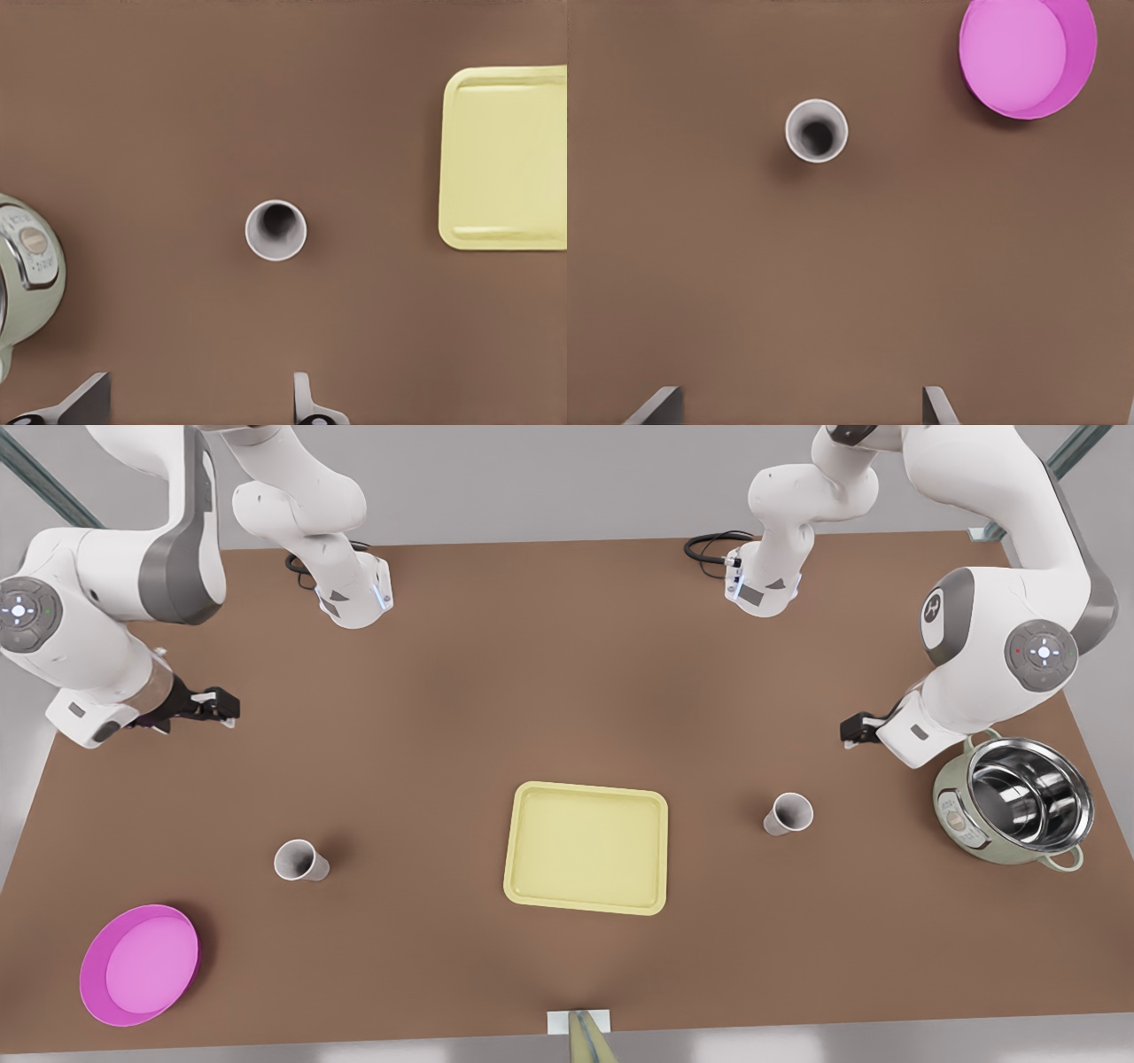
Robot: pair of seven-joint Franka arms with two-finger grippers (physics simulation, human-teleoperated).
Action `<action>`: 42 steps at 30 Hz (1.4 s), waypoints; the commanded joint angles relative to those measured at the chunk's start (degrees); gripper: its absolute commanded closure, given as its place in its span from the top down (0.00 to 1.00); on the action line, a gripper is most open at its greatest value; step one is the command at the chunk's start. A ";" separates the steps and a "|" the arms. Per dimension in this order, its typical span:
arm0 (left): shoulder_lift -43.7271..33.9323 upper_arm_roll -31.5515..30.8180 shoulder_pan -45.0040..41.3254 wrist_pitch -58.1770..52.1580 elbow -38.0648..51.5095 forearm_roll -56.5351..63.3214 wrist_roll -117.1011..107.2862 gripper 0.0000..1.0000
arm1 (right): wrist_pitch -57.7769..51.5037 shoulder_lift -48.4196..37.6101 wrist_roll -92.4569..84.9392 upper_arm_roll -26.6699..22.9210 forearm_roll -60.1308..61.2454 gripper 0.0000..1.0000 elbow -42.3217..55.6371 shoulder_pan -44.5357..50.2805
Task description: Use both arms to respectively pick up the white IKEA cups from the middle-left and middle-right positions, then place the white IKEA cups onto the middle-middle tray, ensuring that the cups remain upright and do not tip over
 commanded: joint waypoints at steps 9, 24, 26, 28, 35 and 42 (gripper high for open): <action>-0.06 -0.54 -0.05 0.79 0.11 -0.12 -1.77 1.00 | 7.97 24.25 -1.64 -2.47 2.45 1.00 9.97 -1.95; 13.91 -1.25 3.02 31.64 -13.24 1.20 -1.69 1.00 | 30.31 37.00 -1.64 -2.38 9.30 1.00 5.22 -3.80; 14.00 -1.25 3.20 31.64 -14.21 1.20 -1.69 1.00 | 31.54 37.88 -1.64 -2.38 10.44 1.00 4.78 -3.80; 14.61 -1.16 3.29 31.64 -15.79 1.20 -1.86 1.00 | 31.98 38.76 -1.64 -2.38 11.50 1.00 4.87 -3.80; 18.31 -1.16 3.90 36.65 -18.61 1.20 -2.04 1.00 | 32.68 39.55 -2.96 -2.38 12.29 0.38 4.87 -3.62; 19.27 -1.25 3.90 36.56 -18.52 -0.46 -3.18 0.36 | 32.68 39.64 -2.96 -1.07 11.94 0.21 5.92 -3.10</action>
